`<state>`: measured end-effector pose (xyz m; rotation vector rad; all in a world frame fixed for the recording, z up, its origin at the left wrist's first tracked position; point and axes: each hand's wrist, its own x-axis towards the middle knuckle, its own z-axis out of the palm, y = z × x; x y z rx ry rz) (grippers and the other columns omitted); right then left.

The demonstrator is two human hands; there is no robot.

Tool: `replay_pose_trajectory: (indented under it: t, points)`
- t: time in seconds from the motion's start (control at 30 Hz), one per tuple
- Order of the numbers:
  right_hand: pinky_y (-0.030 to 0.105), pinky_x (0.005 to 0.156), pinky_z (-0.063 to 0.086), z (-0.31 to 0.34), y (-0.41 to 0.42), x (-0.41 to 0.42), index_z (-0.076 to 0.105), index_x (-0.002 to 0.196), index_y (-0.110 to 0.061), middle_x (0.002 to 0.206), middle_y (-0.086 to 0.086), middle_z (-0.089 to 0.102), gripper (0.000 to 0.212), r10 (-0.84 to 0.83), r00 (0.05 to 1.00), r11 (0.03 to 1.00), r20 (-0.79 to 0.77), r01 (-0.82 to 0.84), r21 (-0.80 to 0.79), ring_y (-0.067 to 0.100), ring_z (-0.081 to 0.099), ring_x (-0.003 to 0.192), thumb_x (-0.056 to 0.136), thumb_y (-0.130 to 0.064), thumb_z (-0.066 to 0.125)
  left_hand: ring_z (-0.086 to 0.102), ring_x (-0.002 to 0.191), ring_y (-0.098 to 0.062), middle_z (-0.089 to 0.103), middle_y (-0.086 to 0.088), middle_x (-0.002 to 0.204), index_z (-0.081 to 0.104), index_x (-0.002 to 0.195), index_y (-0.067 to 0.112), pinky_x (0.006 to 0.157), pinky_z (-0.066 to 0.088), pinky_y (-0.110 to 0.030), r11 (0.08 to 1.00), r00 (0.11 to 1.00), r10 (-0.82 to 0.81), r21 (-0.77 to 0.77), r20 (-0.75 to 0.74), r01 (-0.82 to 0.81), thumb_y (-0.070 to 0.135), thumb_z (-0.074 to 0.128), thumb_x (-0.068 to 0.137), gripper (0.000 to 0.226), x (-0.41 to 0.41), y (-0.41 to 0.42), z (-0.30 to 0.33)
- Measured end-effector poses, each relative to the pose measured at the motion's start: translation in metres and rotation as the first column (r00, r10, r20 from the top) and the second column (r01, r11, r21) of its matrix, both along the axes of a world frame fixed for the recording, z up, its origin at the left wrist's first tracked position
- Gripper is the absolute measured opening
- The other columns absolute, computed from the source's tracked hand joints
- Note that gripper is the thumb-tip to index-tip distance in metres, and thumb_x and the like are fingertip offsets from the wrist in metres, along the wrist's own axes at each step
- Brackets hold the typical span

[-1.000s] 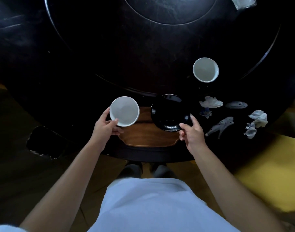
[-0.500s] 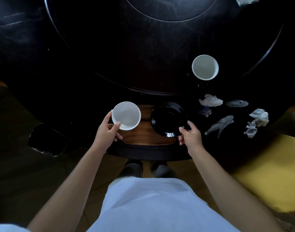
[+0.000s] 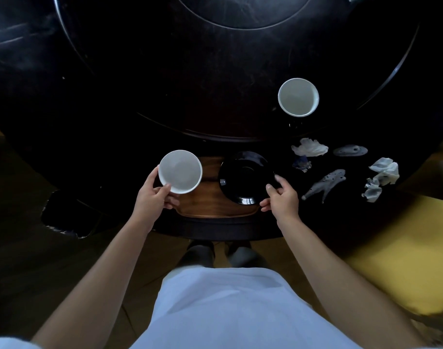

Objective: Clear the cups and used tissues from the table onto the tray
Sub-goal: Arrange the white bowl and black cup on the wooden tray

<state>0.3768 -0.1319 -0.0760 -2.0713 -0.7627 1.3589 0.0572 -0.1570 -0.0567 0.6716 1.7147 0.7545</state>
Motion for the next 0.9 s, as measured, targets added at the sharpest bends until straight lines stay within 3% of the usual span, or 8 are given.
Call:
replay_pose_trajectory:
  t: [0.2, 0.3, 0.43, 0.5, 0.6, 0.67, 0.8, 0.9]
  points:
    - [0.036, 0.055, 0.059, 0.002, 0.009, 0.005, 0.056, 0.14, -0.017, 0.073, 0.003, 0.064, 0.041, 0.027, 0.999, 0.999, -0.018, -0.027, 0.023, 0.017, 0.065, 0.052, 0.1, -0.016, 0.062, 0.07, 0.061, -0.017, 0.076, -0.021, 0.092, 0.03, 0.16, 0.026, 0.053, 0.053, -0.023, 1.0, 1.0, 0.016, -0.021, -0.016, -0.016, 0.012, 0.055, 0.105, 0.062, 0.001, 0.001, 0.003]
    - [0.033, 0.052, 0.057, 0.001, 0.01, 0.006, 0.057, 0.139, -0.015, 0.075, 0.003, 0.063, 0.041, 0.025, 0.999, 0.999, -0.024, -0.025, 0.019, 0.016, 0.064, 0.052, 0.099, -0.016, 0.064, 0.067, 0.055, -0.015, 0.075, -0.023, 0.091, 0.032, 0.159, 0.027, 0.047, 0.048, -0.022, 0.999, 0.999, 0.043, -0.025, -0.03, -0.043, 0.012, 0.056, 0.104, 0.061, 0.002, -0.001, 0.003]
    - [0.041, 0.06, 0.061, 0.003, 0.01, 0.008, 0.057, 0.136, -0.009, 0.085, 0.008, 0.065, 0.041, 0.031, 0.999, 0.999, -0.041, -0.031, -0.006, 0.019, 0.068, 0.055, 0.098, -0.02, 0.065, 0.065, 0.052, -0.018, 0.077, -0.017, 0.089, 0.034, 0.156, 0.033, 0.044, 0.046, -0.025, 1.0, 0.998, -0.006, -0.02, -0.067, 0.004, 0.019, 0.058, 0.104, 0.059, 0.002, -0.003, 0.003]
    - [0.038, 0.064, 0.063, 0.012, 0.011, 0.011, 0.058, 0.133, -0.011, 0.09, 0.007, 0.067, 0.037, 0.051, 0.999, 0.999, 0.001, -0.051, 0.001, 0.019, 0.071, 0.062, 0.099, -0.024, 0.063, 0.066, 0.053, -0.021, 0.077, -0.013, 0.085, 0.037, 0.153, 0.034, 0.049, 0.051, -0.03, 0.997, 0.978, -0.079, -0.03, -0.194, 0.075, 0.027, 0.059, 0.103, 0.055, -0.004, -0.001, 0.006]
    - [0.023, 0.062, 0.058, 0.032, 0.024, 0.026, 0.059, 0.129, -0.016, 0.094, 0.002, 0.069, 0.032, 0.02, 0.995, 0.995, 0.093, -0.028, 0.094, 0.014, 0.071, 0.077, 0.098, -0.027, 0.061, 0.069, 0.062, -0.023, 0.072, -0.004, 0.083, 0.045, 0.147, 0.028, 0.069, 0.059, -0.042, 0.99, 0.844, -0.132, -0.024, -0.519, 0.14, 0.04, 0.058, 0.101, 0.049, -0.018, 0.008, 0.013]
    - [0.025, 0.063, 0.057, 0.044, 0.042, 0.039, 0.058, 0.13, -0.017, 0.098, 0.003, 0.07, 0.033, -0.015, 0.995, 0.988, 0.1, -0.001, 0.155, 0.013, 0.071, 0.079, 0.098, -0.028, 0.06, 0.068, 0.076, -0.021, 0.07, -0.001, 0.091, 0.052, 0.14, 0.022, 0.079, 0.056, -0.04, 0.984, 0.75, -0.093, 0.054, -0.654, 0.169, 0.039, 0.06, 0.1, 0.045, -0.022, 0.022, 0.022]
    - [0.026, 0.057, 0.055, 0.058, 0.086, 0.054, 0.056, 0.137, -0.016, 0.094, 0.001, 0.071, 0.041, -0.023, 0.997, 0.974, 0.079, 0.004, 0.226, 0.01, 0.069, 0.07, 0.098, -0.031, 0.06, 0.063, 0.103, -0.027, 0.067, -0.01, 0.115, 0.064, 0.127, 0.011, 0.09, 0.046, -0.036, 0.9, 0.64, -0.059, 0.237, -0.766, 0.366, 0.031, 0.061, 0.097, 0.036, -0.004, 0.09, 0.031]
    - [0.026, 0.054, 0.054, 0.06, 0.11, 0.055, 0.052, 0.142, -0.015, 0.091, 0.004, 0.072, 0.046, -0.009, 0.998, 0.974, 0.061, -0.005, 0.225, 0.01, 0.067, 0.067, 0.1, -0.033, 0.058, 0.052, 0.13, -0.031, 0.059, -0.009, 0.139, 0.062, 0.136, 0.018, 0.106, 0.041, -0.044, 0.798, 0.538, -0.179, 0.198, -0.823, 0.569, 0.041, 0.058, 0.099, 0.044, 0.022, 0.15, 0.026]
